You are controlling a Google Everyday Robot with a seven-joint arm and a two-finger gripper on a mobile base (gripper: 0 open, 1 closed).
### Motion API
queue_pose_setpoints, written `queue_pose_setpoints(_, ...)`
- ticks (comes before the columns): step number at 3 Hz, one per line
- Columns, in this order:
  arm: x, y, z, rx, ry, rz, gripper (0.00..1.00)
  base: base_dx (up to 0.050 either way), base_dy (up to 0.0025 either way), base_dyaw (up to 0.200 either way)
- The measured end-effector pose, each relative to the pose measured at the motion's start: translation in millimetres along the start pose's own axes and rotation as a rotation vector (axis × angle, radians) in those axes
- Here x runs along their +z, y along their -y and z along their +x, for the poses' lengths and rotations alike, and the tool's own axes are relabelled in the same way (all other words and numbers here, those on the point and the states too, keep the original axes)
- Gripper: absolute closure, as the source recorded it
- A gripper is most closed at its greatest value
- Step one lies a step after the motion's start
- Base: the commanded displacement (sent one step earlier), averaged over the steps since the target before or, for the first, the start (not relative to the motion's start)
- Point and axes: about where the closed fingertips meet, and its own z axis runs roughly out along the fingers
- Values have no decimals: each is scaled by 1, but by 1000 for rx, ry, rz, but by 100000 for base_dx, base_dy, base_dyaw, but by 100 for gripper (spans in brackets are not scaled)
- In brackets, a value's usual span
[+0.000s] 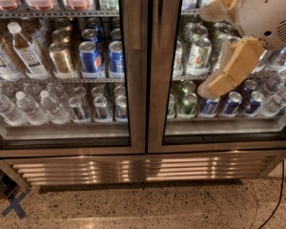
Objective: Open right fridge door
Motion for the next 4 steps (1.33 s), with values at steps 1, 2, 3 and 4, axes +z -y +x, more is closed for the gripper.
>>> queue_pose_setpoints(1, -5, 22, -4, -1, 74, 41, 0, 0, 0, 0)
queue_pose_setpoints(2, 0, 42, -14, -35, 124, 24, 0, 0, 0, 0)
queue_pose_setpoints(3, 7, 59, -19, -41, 170, 8, 0, 0, 0, 0)
queue_pose_setpoints(4, 17, 70, -27, -55, 206, -15, 0, 0, 0, 0)
